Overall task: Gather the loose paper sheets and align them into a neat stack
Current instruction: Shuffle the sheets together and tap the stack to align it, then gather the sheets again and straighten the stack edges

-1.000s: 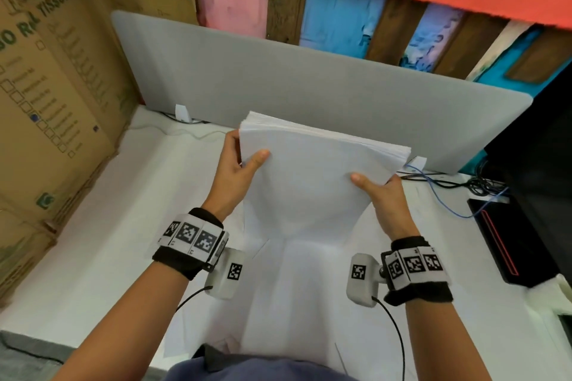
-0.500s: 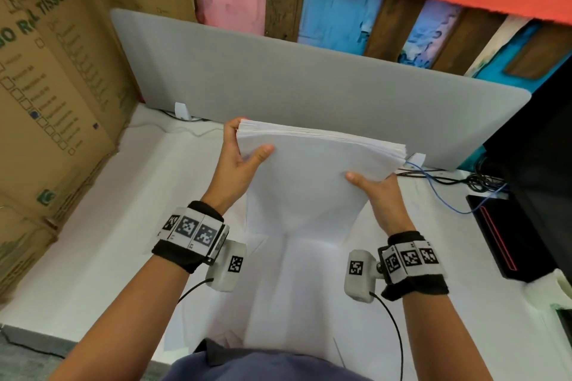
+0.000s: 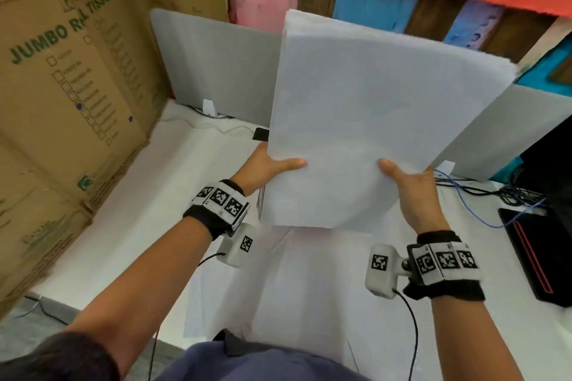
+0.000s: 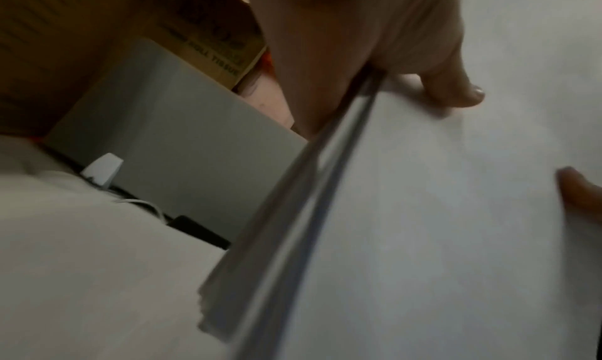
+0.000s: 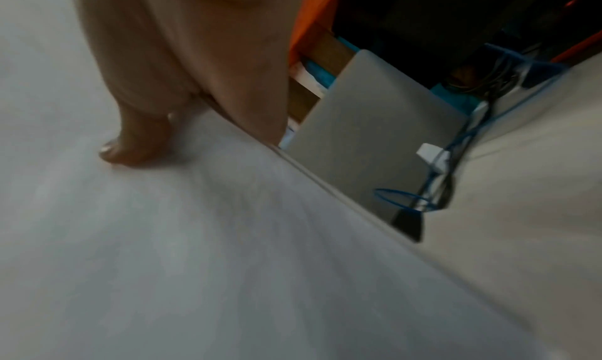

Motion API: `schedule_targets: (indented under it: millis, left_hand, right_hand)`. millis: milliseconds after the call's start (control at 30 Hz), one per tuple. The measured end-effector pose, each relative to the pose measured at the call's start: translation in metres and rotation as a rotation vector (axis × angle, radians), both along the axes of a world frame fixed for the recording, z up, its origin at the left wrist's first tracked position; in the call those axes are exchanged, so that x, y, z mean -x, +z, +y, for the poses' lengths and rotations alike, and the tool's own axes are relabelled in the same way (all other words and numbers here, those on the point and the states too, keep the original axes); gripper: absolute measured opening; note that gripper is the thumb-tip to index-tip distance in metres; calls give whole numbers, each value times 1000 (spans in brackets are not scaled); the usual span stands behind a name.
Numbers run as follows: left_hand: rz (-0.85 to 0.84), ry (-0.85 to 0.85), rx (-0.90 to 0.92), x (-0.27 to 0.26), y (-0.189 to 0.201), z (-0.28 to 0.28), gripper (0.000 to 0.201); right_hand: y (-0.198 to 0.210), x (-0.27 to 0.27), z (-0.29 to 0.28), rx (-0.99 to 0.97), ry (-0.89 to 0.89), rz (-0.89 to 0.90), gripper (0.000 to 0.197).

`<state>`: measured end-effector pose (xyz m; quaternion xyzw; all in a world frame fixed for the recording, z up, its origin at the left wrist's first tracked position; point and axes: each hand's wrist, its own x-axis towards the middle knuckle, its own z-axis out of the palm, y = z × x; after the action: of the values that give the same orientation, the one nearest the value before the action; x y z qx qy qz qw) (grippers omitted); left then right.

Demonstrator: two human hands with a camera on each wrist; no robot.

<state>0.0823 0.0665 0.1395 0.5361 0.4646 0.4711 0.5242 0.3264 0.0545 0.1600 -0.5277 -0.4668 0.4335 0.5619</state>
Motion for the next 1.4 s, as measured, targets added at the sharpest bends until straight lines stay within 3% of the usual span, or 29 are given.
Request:
schedule_targets:
  millis: [100, 233, 400, 633, 867, 967, 1067, 1133, 1200, 1300, 1400]
  left_hand:
    - [-73, 67, -23, -5, 7, -2, 23]
    - [-137, 140, -46, -7, 3, -7, 18]
    - [-129, 85, 2, -4, -4, -13, 19]
    - [-116, 57, 21, -7, -5, -11, 20]
    - [-127, 105, 68, -16, -22, -7, 23]
    - [-123, 35, 120, -17, -32, -6, 25]
    - [-6, -79, 146, -4, -52, 2, 39]
    - [119, 14, 191, 20, -76, 10, 43]
    - [342, 165, 245, 53, -108, 15, 47]
    - [795, 200, 410, 90, -147, 17, 71]
    - [1008, 273, 521, 111, -163, 20, 95]
  right_hand:
    - [12, -1, -1, -63, 56, 10, 32]
    - [-11, -4, -5, 29, 120, -81, 38]
    - [-24, -6, -5, 102, 119, -87, 24]
    - [-22, -13, -2, 186, 189, -62, 41]
    - [-26, -9, -8, 178, 139, -155, 26]
    - [-29, -13, -10, 199, 147, -193, 20]
    - [-36, -23, -9, 216, 91, -228, 20]
    - [-41, -31, -10, 228, 39, -256, 25]
    - [-44, -41, -11, 240, -11, -280, 33]
    - [-44, -50, -11, 257, -53, -293, 35]
    - [-40, -55, -8, 258, -87, -301, 34]
